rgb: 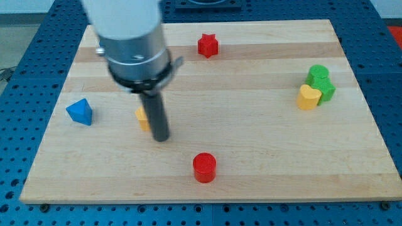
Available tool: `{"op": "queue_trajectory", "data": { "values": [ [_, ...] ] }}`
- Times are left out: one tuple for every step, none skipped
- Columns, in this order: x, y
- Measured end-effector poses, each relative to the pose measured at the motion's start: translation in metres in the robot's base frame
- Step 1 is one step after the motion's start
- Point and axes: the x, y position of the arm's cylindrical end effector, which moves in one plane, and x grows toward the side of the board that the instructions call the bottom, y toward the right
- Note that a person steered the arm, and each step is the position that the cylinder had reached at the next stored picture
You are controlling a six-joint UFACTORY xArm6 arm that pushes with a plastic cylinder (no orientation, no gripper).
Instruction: Push the yellow hexagon towards the red circle
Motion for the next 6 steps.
{"op": "queue_trajectory", "data": {
  "values": [
    [0.000,0.035],
    [0.012,-0.025],
    [0.012,-0.087],
    [-0.009,-0.092],
    [-0.052,-0.073],
    [-0.052,-0.068]
  ]
}}
